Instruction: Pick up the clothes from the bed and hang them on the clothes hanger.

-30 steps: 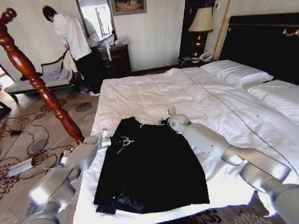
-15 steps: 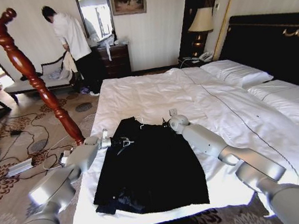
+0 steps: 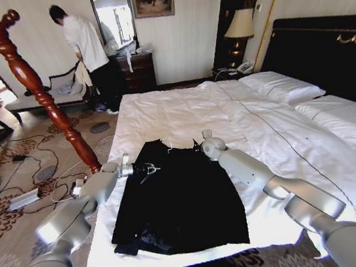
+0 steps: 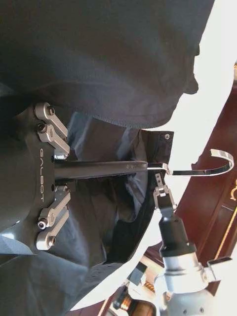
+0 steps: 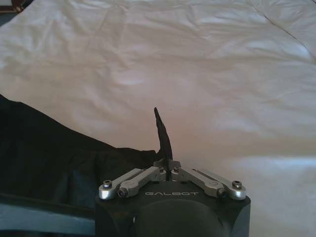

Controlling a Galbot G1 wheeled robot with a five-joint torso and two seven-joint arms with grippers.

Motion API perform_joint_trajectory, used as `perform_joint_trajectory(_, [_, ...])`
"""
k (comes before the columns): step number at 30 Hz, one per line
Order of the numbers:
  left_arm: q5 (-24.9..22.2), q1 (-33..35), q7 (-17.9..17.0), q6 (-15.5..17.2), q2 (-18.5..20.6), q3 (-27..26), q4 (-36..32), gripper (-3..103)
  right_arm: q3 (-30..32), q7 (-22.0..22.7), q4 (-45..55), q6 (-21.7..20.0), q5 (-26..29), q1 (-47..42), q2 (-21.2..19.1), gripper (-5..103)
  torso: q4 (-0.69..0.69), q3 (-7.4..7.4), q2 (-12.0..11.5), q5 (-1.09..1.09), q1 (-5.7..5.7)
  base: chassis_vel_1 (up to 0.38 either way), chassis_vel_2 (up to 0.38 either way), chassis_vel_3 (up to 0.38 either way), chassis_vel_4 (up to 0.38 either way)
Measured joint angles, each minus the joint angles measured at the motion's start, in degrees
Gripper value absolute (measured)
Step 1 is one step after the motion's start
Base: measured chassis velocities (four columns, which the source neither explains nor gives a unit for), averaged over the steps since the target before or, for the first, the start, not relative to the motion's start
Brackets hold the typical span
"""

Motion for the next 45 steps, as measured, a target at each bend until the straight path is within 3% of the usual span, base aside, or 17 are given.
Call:
perform_joint_trajectory(9, [-4.9, 0.5, -1.6, 1.6, 0.0, -0.2, -2.7, 17, 2.1, 1.7, 5.5, 0.9, 2.9, -0.7, -1.6, 0, 0.00, 0.00, 0.0, -0.01, 0.00, 0.000, 0.000, 0.000, 0.000])
perform_joint_trajectory(12, [-9.2, 1.0, -2.7, 2.7, 1.5, 0.0, -7.2, 17, 3.7, 1.8, 7.3, 1.4, 3.8, -0.9, -2.3, 0, 0.04, 0.00, 0.0, 0.00, 0.00, 0.000, 0.000, 0.000, 0.000])
perform_joint_trajectory(25, [-9.0, 2.0, -4.3, 2.6, -1.2, -0.2, -7.5, 17, 6.2, 4.2, 12.4, 1.2, 9.3, -1.7, -4.5, 0, 0.00, 0.00, 0.0, -0.02, 0.00, 0.000, 0.000, 0.000, 0.000])
perform_joint_trajectory(29, [-6.9, 2.3, -4.1, 2.1, 1.5, 0.5, -8.2, 17, 6.5, 4.1, 11.6, 1.2, 9.3, -1.0, -5.0, 0, -0.02, 0.00, 0.0, -0.01, 0.00, 0.000, 0.000, 0.000, 0.000])
perform_joint_trajectory(31, [-6.5, 2.7, -3.7, 1.9, 4.8, 1.8, -10.3, 17, 6.7, 3.7, 10.9, 1.2, 9.2, -0.7, -5.3, 0, 0.07, 0.00, 0.0, -0.01, 0.00, 0.000, 0.000, 0.000, 0.000])
perform_joint_trajectory(34, [-6.7, 3.3, -3.6, 1.9, 7.1, 2.1, -12.4, 17, 6.8, 3.4, 10.6, 1.2, 9.0, -0.7, -5.6, 0, 0.08, 0.00, 0.0, -0.02, 0.00, 0.000, 0.000, 0.000, 0.000])
perform_joint_trajectory(38, [-10.1, 4.5, -4.1, 2.0, 11.0, 1.5, -17.5, 17, 7.0, 2.9, 10.2, 1.2, 8.5, -1.3, -5.6, 0, 0.00, 0.00, 0.0, -0.02, 0.00, 0.000, 0.000, 0.000, 0.000])
perform_joint_trajectory(45, [-16.6, 4.9, -6.4, 2.9, 11.5, -1.0, -20.2, 17, 6.9, 2.7, 10.1, 1.2, 8.4, -1.3, -5.3, 0, 0.04, 0.00, 0.0, -0.01, 0.00, 0.000, 0.000, 0.000, 0.000])
